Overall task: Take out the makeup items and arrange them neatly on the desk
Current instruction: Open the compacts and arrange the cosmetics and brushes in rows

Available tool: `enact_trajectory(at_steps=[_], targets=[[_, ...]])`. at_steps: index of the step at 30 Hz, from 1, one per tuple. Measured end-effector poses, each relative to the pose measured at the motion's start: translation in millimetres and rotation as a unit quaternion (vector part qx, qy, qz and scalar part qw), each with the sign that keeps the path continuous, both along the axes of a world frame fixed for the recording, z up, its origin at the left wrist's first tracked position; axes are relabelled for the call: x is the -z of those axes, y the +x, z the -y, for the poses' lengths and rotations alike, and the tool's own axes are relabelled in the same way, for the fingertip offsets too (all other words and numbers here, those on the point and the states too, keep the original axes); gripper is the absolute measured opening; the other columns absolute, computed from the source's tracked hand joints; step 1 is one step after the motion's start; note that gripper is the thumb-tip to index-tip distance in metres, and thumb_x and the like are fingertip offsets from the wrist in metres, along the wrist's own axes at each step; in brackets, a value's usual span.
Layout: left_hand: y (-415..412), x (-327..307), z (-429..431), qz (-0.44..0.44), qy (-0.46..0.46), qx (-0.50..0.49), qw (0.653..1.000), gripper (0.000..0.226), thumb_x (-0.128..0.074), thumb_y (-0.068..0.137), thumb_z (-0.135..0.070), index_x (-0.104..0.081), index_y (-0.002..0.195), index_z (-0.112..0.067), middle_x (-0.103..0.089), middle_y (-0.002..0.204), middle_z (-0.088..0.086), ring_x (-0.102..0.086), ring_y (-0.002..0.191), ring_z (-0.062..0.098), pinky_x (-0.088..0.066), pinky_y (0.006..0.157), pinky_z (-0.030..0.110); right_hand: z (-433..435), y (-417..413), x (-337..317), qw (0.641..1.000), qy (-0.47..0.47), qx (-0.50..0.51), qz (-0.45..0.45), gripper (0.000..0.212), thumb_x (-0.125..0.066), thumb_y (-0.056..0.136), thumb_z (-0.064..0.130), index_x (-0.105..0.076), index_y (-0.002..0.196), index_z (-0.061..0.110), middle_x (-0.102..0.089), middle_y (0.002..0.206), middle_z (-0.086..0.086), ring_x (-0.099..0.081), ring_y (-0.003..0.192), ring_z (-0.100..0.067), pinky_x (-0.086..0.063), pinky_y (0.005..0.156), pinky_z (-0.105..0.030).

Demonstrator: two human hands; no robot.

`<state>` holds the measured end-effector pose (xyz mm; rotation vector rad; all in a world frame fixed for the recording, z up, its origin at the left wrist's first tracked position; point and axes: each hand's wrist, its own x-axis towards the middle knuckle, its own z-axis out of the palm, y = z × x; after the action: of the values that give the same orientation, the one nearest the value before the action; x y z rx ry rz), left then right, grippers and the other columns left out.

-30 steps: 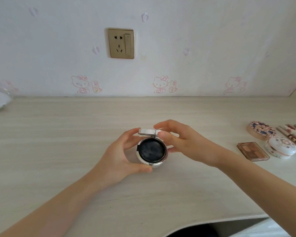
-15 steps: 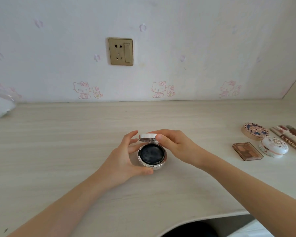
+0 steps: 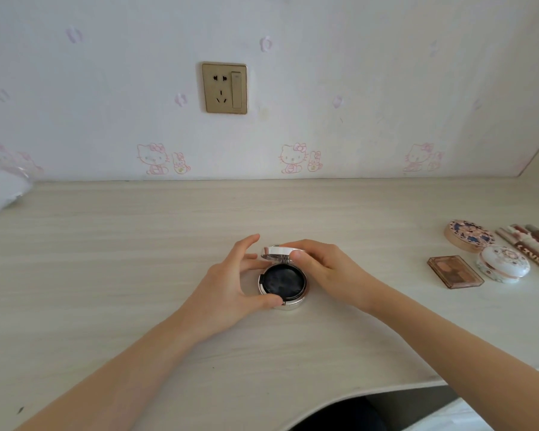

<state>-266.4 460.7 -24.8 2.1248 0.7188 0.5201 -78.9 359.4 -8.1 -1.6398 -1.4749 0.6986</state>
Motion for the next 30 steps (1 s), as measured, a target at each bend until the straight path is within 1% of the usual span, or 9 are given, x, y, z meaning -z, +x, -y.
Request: enact_trajectory(at_steps=[5,7,11,13,16,18,23,27,30], targets=[[0.0,0.9,-0.2,-0.004,0.01,-0.009,1.0,0.102,-0.087,0.06,-0.044,-0.024,0.14,-0.043,-0.063,0.114,-0.031,-0.037,0.123,-0.015,-0.025,0.093,0.002,-3.2,0.6,-0.1,0.999,0.022,0.001,0.025,0.031,-0.04,0.101,0.033,-0.06,0.123,0.024,-0.064,0.117,0.013,-0.057,0.112,-0.002,-0.044,0.096,-0.023],[0.4,-0.3,-0.5,-0.004,0.013,-0.011,1.0,0.102,-0.087,0.058,-0.045,-0.026,0.139,-0.041,-0.064,0.113,-0.03,-0.039,0.124,-0.013,-0.027,0.097,0.008,-5.8,1.2,-3.6,1.0,0.019,-0.005,0.021,0.033,-0.038,0.102,0.033,-0.062,0.121,0.021,-0.065,0.116,0.013,-0.056,0.112,-0.003,-0.042,0.096,-0.022],[1.4,0.0,-0.9,0.001,0.014,-0.015,1.0,0.1,-0.088,0.057,-0.043,-0.028,0.138,-0.04,-0.064,0.112,-0.031,-0.04,0.124,-0.011,-0.028,0.101,0.015,-11.9,3.1,-13.4,1.0,0.006,0.011,0.012,0.032,-0.035,0.102,0.036,-0.06,0.087,0.024,-0.057,0.08,0.021,-0.051,0.078,0.002,-0.039,0.077,-0.02],[1.5,1.0,-1.1,0.002,0.014,-0.015,1.0,0.1,-0.087,0.058,-0.044,-0.028,0.139,-0.04,-0.063,0.112,-0.032,-0.04,0.124,-0.012,-0.028,0.102,0.016,-14.9,2.7,-16.7,1.0,0.0,0.012,0.003,0.032,-0.034,0.102,0.036,-0.056,0.081,0.027,-0.053,0.072,0.022,-0.046,0.072,0.003,-0.037,0.072,-0.017],[1.2,1.0,-1.2,0.001,0.015,-0.019,1.0,0.102,-0.087,0.057,-0.046,-0.029,0.14,-0.038,-0.063,0.112,-0.032,-0.04,0.124,-0.012,-0.029,0.103,0.017,-16.9,3.2,-18.2,1.0,-0.01,-0.003,-0.013,0.036,-0.033,0.102,0.037,-0.061,0.09,0.017,-0.057,0.082,0.014,-0.048,0.078,-0.001,-0.038,0.076,-0.021],[1.2,1.1,-0.5,-0.001,0.015,-0.022,1.0,0.101,-0.087,0.056,-0.047,-0.03,0.139,-0.037,-0.064,0.112,-0.031,-0.041,0.121,-0.015,-0.028,0.098,0.01,-14.7,3.3,-19.0,0.999,-0.027,-0.012,-0.029,0.038,-0.034,0.102,0.037,-0.063,0.101,0.012,-0.061,0.093,0.005,-0.051,0.085,-0.004,-0.04,0.081,-0.023],[1.3,2.4,2.6,-0.002,0.02,-0.033,0.999,0.099,-0.088,0.055,-0.047,-0.032,0.136,-0.037,-0.065,0.108,-0.03,-0.038,0.106,-0.03,-0.025,0.084,-0.006,-8.0,2.7,-17.0,0.996,-0.039,-0.045,-0.062,0.033,-0.038,0.102,0.03,-0.062,0.12,0.017,-0.064,0.12,0.004,-0.055,0.115,-0.007,-0.042,0.098,-0.018],[1.8,2.9,8.2,0.002,0.032,-0.051,0.998,0.102,-0.087,0.056,-0.048,-0.028,0.138,-0.038,-0.058,0.096,-0.042,-0.04,0.113,-0.021,-0.026,0.085,-0.003,-4.0,-0.3,-18.1,0.995,-0.046,-0.052,-0.078,0.03,-0.04,0.102,0.025,-0.061,0.123,0.018,-0.062,0.123,0.008,-0.054,0.117,-0.002,-0.041,0.096,-0.012],[2.2,3.0,11.8,0.005,0.037,-0.054,0.998,0.101,-0.087,0.059,-0.046,-0.026,0.14,-0.038,-0.057,0.096,-0.042,-0.042,0.113,-0.017,-0.025,0.084,-0.006,-2.4,-1.2,-19.4,0.994,-0.057,-0.051,-0.076,0.03,-0.04,0.101,0.025,-0.06,0.123,0.019,-0.061,0.125,0.009,-0.053,0.118,-0.002,-0.04,0.098,-0.014]])
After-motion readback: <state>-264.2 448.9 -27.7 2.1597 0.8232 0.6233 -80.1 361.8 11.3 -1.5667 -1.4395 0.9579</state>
